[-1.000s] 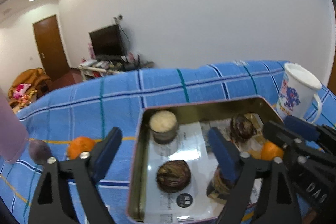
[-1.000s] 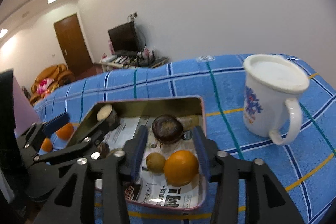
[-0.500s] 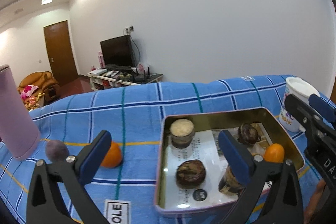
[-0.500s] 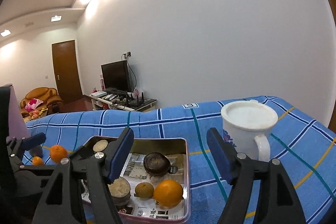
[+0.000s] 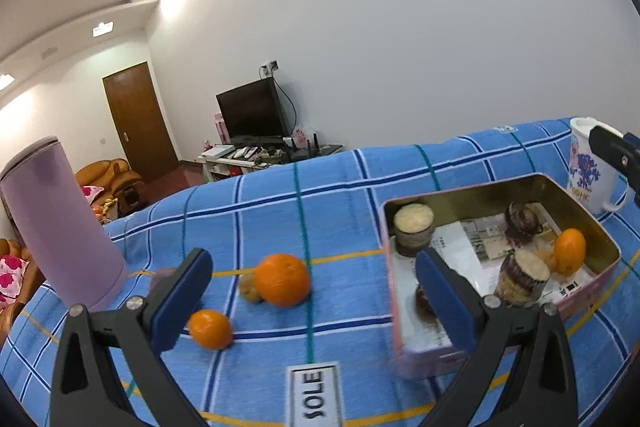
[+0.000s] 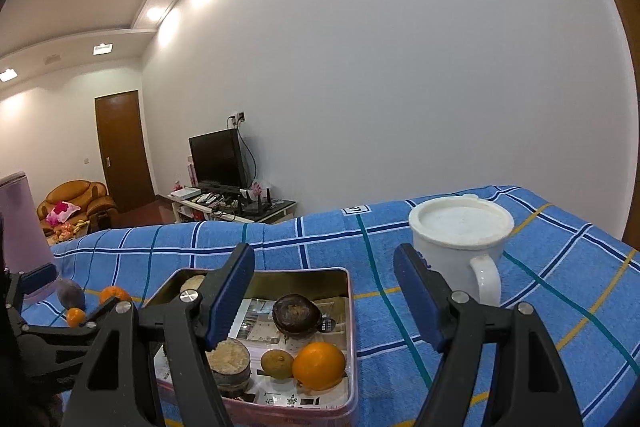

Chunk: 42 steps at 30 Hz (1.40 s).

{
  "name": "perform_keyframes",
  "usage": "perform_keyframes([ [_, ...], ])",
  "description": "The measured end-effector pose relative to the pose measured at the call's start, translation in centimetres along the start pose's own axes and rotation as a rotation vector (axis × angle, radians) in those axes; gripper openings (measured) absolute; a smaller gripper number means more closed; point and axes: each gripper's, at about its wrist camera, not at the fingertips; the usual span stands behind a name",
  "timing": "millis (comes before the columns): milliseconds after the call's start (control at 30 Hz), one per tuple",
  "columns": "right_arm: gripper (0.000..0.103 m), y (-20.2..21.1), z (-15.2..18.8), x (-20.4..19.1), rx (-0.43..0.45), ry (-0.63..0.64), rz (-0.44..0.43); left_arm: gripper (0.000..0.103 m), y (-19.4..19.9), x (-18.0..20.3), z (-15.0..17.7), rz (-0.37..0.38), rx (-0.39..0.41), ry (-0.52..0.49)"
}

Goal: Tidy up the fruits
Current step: 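Withdraw both grippers from the tin toward the remaining fruits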

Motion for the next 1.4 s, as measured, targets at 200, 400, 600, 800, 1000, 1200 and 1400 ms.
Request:
perform_keyframes([
  [200,0.073,0.5,0.1,-0.1,0.004,-0.013,0.045,0.103,0.5,-1.9,0.5,-0.017,0.019,-0.009],
  [400,0.073,0.3,0.5,-0.9,-0.036,-0.048,0.055,0.103,0.6,-3.8,1.0,-0.012,0.012,0.001],
  [600,0.073,0.5,0.8,-3.3,-0.04,-0.01,0.053,0.103,0.5,-5.6,1.3,-0.007,0.003,0.021],
  [800,0.073,0.2,1.4,-6.1,-0.069,-0.001,0.026,0.103,-0.1,-7.5,1.6,-0.013,-0.016,0.043],
  [1000,0.073,-0.4,1.7,-9.4,-0.096,0.002,-0.017,0.103,-0.6,-10.0,2.1,-0.036,-0.03,0.054],
  [1200,0.073,-0.9,2.3,-13.2,-0.114,0.024,-0.075,0.103,-1.6,-13.4,2.5,-0.069,-0.055,0.126],
  [1400,0.073,-1.5,2.8,-16.8,-0.143,0.04,-0.143,0.103,-2.8,-16.7,3.1,-0.13,-0.093,0.163],
])
Point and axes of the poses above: each gripper's, at about its wrist camera, not at the fingertips, and y roughly against the way its jaws point, x to its right, z to its underside
